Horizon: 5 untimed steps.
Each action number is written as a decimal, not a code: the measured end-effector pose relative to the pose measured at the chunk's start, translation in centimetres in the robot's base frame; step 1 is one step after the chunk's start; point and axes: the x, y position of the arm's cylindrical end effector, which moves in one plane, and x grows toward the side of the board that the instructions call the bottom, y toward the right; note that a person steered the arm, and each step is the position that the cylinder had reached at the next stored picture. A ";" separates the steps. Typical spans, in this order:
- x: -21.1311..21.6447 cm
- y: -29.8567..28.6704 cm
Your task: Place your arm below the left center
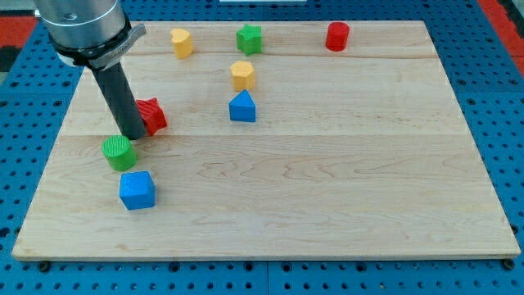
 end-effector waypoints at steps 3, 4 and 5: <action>-0.4 -1.7; -0.7 -3.8; -1.1 -6.1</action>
